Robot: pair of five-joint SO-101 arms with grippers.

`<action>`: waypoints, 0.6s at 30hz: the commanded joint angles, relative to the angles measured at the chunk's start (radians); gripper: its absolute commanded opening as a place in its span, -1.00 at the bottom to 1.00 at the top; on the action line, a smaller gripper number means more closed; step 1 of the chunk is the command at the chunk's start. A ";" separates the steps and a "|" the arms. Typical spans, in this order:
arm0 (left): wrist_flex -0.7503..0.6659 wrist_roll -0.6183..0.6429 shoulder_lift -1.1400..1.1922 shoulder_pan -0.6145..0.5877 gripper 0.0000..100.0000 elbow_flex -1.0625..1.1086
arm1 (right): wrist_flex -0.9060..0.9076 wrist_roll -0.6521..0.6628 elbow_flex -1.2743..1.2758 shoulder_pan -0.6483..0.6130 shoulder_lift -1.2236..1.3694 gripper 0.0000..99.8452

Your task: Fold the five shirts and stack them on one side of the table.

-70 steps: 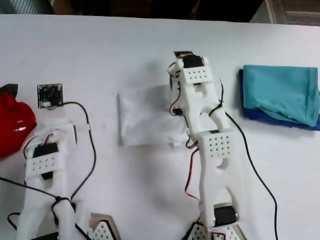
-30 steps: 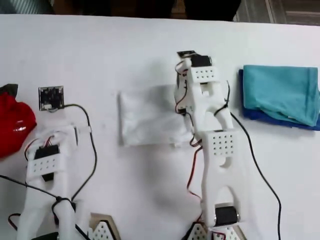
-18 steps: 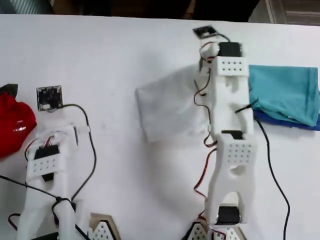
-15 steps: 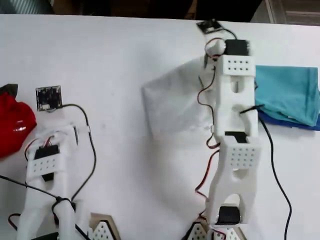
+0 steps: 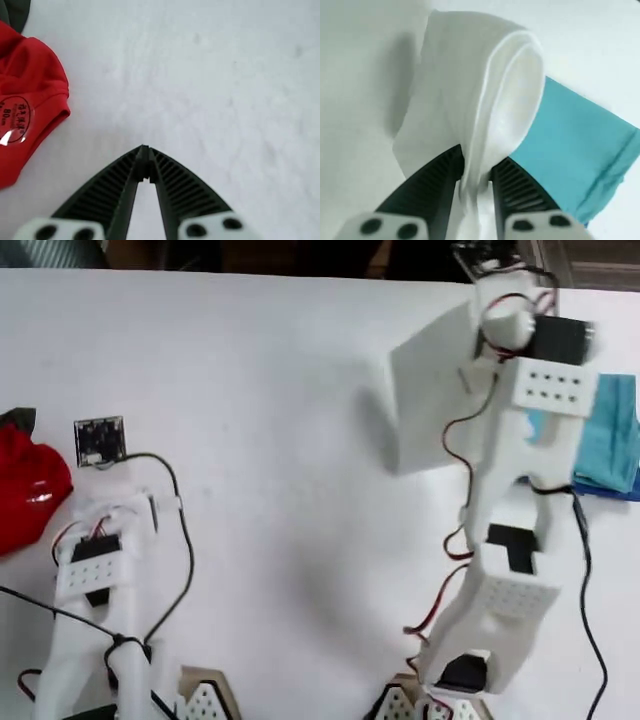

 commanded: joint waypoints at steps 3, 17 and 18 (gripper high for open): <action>-0.034 0.006 -0.028 0.029 -0.95 0.002 | -0.004 0.117 -0.020 0.088 -0.114 -0.96; -0.034 0.005 -0.028 0.029 -0.95 0.004 | -0.248 0.213 -0.015 0.277 -0.093 -0.96; -0.034 0.005 -0.026 0.029 -0.95 0.004 | -0.262 0.213 -0.015 0.278 -0.085 -0.96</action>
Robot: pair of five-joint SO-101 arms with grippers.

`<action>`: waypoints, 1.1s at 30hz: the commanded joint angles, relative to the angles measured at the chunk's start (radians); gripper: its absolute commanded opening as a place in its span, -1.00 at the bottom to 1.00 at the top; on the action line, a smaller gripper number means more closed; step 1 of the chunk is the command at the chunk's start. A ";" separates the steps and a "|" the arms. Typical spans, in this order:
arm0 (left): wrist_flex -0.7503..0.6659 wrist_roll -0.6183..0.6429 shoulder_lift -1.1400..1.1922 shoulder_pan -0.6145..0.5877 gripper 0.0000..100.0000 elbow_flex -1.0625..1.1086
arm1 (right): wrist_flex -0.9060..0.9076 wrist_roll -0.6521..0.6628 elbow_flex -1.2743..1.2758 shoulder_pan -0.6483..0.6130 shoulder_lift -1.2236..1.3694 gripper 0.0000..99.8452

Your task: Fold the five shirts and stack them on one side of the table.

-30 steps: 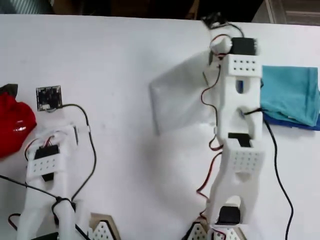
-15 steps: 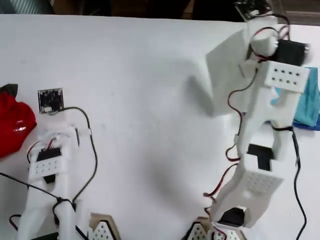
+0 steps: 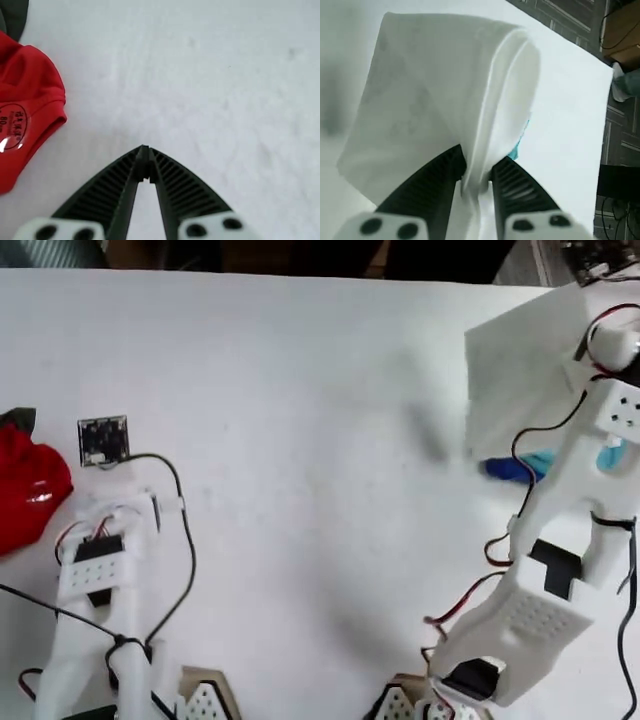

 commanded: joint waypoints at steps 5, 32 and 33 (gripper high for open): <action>-0.018 0.005 -0.026 0.014 -0.95 0.002 | -0.110 0.009 -0.018 0.045 0.024 -0.96; -0.023 0.005 -0.026 0.014 -0.95 0.015 | -0.538 0.106 -0.020 0.208 0.499 -0.96; -0.023 0.005 -0.026 0.014 -0.95 0.015 | -0.562 0.106 -0.020 0.208 0.515 -0.96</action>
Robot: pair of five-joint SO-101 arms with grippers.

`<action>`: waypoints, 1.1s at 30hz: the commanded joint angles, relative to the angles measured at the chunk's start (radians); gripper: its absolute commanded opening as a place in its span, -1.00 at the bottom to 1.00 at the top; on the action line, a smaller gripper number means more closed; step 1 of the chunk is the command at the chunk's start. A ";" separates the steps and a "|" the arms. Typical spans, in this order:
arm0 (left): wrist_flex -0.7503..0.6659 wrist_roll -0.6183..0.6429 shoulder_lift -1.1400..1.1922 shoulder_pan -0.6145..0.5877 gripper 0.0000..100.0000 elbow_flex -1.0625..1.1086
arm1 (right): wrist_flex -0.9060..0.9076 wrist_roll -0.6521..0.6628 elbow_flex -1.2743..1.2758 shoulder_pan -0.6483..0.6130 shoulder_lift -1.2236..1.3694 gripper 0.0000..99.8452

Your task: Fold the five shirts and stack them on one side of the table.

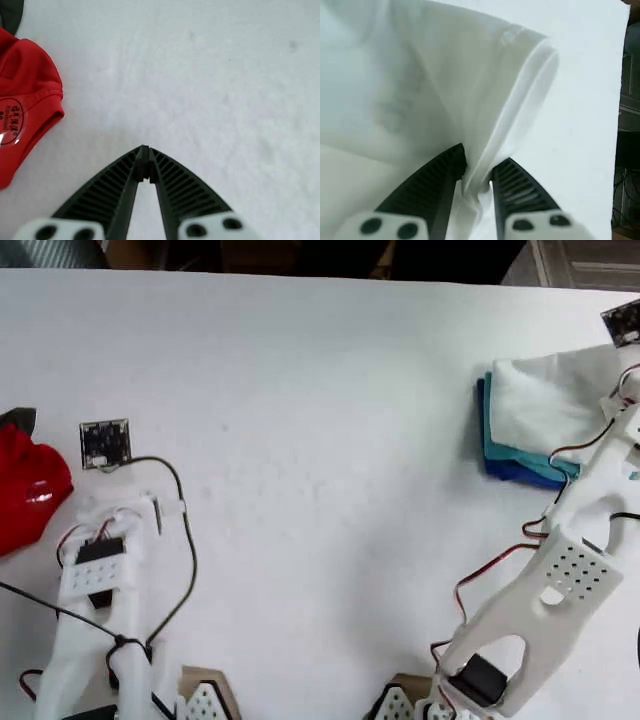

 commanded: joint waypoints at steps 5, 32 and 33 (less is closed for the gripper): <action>-0.018 0.005 -0.026 0.014 -0.95 -0.004 | -0.101 -0.107 -0.020 0.005 0.038 -0.92; -0.018 0.005 -0.026 0.014 -0.95 -0.004 | 0.374 -0.535 0.020 -0.157 -0.188 -0.95; -0.018 0.005 -0.026 0.014 -0.95 -0.004 | 0.421 -0.534 0.020 -0.168 -0.183 -0.96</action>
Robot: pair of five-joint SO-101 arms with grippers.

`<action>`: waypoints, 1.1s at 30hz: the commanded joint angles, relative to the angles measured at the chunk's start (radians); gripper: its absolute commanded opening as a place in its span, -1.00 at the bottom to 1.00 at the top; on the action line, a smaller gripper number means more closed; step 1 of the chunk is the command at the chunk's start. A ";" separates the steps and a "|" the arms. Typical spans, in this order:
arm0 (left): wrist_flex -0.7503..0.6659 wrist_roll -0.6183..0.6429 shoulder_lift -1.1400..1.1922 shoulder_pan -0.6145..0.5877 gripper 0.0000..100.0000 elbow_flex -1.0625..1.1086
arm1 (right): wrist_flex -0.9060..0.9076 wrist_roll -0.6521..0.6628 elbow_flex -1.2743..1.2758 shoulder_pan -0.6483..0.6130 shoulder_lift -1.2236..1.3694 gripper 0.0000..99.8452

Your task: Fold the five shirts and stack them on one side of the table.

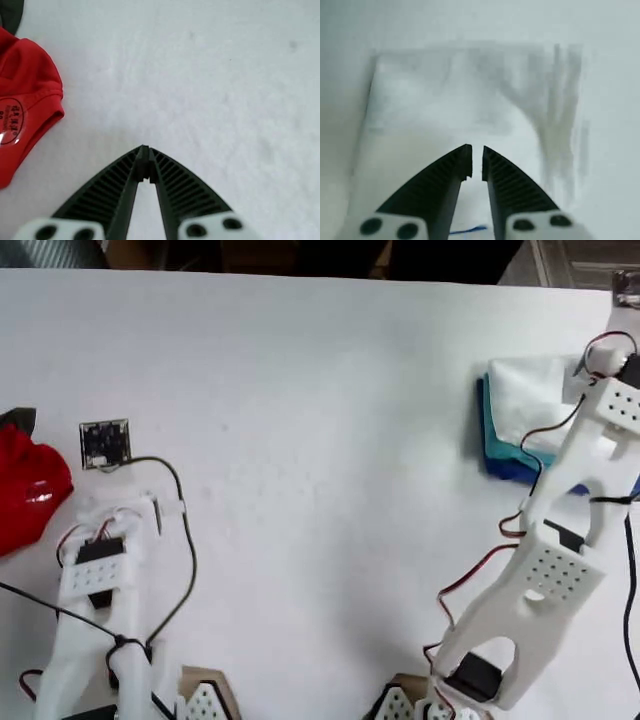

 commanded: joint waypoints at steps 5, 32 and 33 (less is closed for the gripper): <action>-0.018 0.005 -0.026 0.014 -0.95 -0.004 | 0.320 0.080 0.002 -0.062 -0.021 -0.96; -0.018 0.005 -0.026 0.014 -0.95 -0.004 | 0.220 -0.058 0.003 -0.236 -0.128 -0.96; -0.018 0.003 -0.026 0.014 -0.95 -0.004 | 0.208 -0.066 0.003 -0.237 -0.096 -0.96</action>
